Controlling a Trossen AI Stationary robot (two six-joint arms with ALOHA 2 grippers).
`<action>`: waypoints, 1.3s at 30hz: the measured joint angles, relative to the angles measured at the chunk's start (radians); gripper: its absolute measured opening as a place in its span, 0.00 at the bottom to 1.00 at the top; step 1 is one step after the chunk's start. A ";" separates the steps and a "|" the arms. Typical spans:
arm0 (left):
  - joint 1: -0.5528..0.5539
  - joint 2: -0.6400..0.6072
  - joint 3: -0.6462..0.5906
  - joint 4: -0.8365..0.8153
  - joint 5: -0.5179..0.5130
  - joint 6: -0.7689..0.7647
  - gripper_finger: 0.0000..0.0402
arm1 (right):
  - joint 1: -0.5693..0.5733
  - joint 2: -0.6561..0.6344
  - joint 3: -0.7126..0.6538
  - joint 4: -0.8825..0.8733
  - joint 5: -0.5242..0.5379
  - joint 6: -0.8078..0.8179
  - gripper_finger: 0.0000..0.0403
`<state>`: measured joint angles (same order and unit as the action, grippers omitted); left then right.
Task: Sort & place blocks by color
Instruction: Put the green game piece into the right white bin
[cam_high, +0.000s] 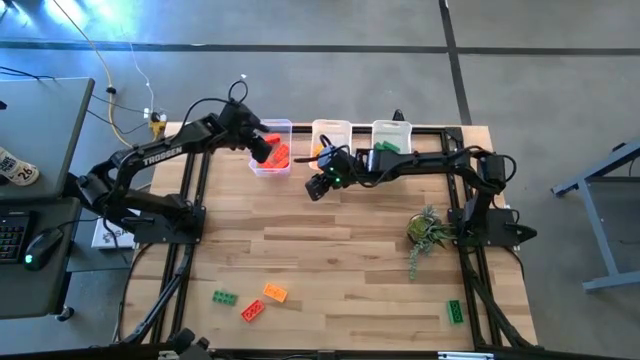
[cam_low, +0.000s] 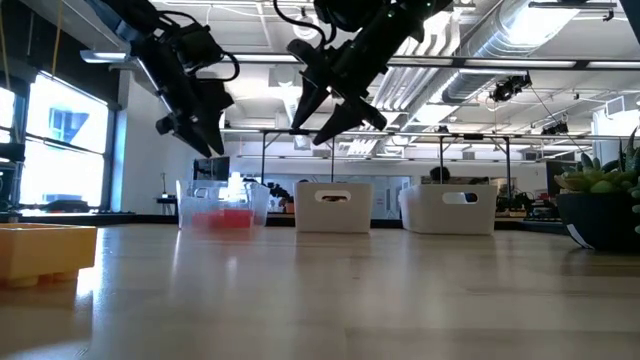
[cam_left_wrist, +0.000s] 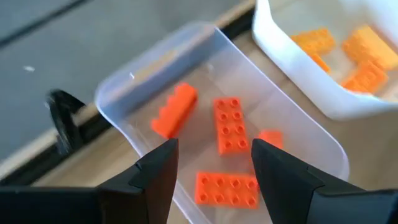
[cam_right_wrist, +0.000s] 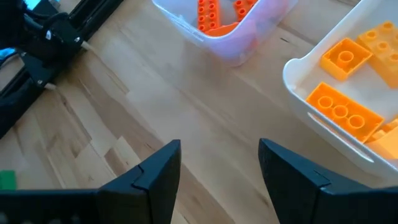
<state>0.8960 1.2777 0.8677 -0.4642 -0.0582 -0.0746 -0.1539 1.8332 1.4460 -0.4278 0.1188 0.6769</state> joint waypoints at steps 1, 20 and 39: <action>0.000 -0.007 0.000 -0.020 0.019 0.000 0.48 | 0.000 0.000 0.000 0.000 -0.009 0.000 0.50; -0.287 -0.350 0.000 -0.563 0.125 -0.283 0.48 | 0.005 0.000 0.000 0.000 -0.074 -0.080 0.50; -0.861 -0.559 -0.003 -0.644 0.078 -0.743 0.48 | 0.016 0.000 0.000 -0.001 -0.068 -0.208 0.50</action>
<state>0.0350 0.7184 0.8647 -1.1085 0.0202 -0.8173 -0.1379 1.8332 1.4460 -0.4284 0.0507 0.4684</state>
